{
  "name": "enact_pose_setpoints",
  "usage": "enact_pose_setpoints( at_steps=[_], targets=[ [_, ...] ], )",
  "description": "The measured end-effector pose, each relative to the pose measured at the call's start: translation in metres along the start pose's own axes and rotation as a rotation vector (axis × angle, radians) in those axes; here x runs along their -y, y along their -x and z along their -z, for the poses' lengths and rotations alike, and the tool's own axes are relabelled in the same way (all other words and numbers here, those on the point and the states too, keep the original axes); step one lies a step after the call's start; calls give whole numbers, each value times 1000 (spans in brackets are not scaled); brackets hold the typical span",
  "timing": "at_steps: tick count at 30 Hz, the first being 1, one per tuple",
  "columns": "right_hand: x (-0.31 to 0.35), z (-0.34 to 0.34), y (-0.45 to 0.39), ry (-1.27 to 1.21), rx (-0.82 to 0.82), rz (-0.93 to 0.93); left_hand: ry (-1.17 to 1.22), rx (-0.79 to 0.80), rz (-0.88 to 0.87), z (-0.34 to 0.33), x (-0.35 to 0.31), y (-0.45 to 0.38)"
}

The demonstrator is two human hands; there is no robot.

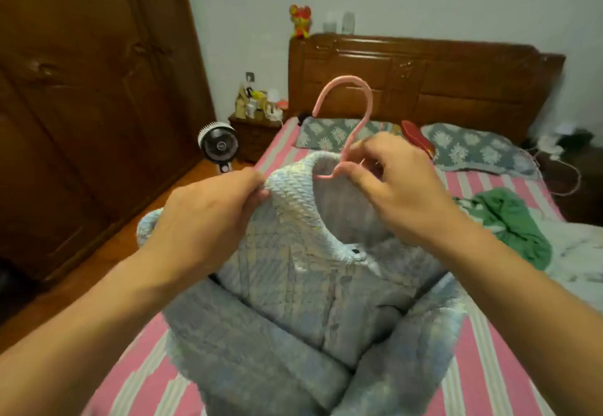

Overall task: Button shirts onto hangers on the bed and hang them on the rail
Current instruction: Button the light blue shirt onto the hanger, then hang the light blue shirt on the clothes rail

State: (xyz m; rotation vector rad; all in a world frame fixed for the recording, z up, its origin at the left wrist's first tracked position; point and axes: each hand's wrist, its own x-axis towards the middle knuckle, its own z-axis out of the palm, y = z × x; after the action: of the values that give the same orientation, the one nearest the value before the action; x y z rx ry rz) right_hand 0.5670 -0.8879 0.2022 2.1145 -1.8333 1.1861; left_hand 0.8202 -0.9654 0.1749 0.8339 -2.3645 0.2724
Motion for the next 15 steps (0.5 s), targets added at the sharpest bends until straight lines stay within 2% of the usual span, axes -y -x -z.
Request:
enact_pose_setpoints(
  at_steps=[2, 3, 4, 6, 8, 9, 12, 15],
  targets=[
    [18, 27, -26, 57, -58, 72, -91, -101, 41, 60, 5, -6],
    [26, 34, -38, 47, -38, 37, -141, -152, 59, 88, 10, -4],
    [37, 38, -47, -14, 42, -42, -195, -196, 85, 114, 18, 0],
    [56, 36, -61, -315, 269, -154, -320, -255, 158, 162, 36, 13],
    [85, 28, -72, -593, 417, -94, -433, -261, 260, 202, 55, 34],
    [102, 19, -79, -597, 444, -9, -472, -249, 321, 218, 64, 47],
    [157, -25, -104, -359, 482, 241, -548, -211, 512, 263, 91, 93],
    [221, -70, -128, -273, 443, 341, -606, -172, 718, 302, 120, 143]
  ],
)
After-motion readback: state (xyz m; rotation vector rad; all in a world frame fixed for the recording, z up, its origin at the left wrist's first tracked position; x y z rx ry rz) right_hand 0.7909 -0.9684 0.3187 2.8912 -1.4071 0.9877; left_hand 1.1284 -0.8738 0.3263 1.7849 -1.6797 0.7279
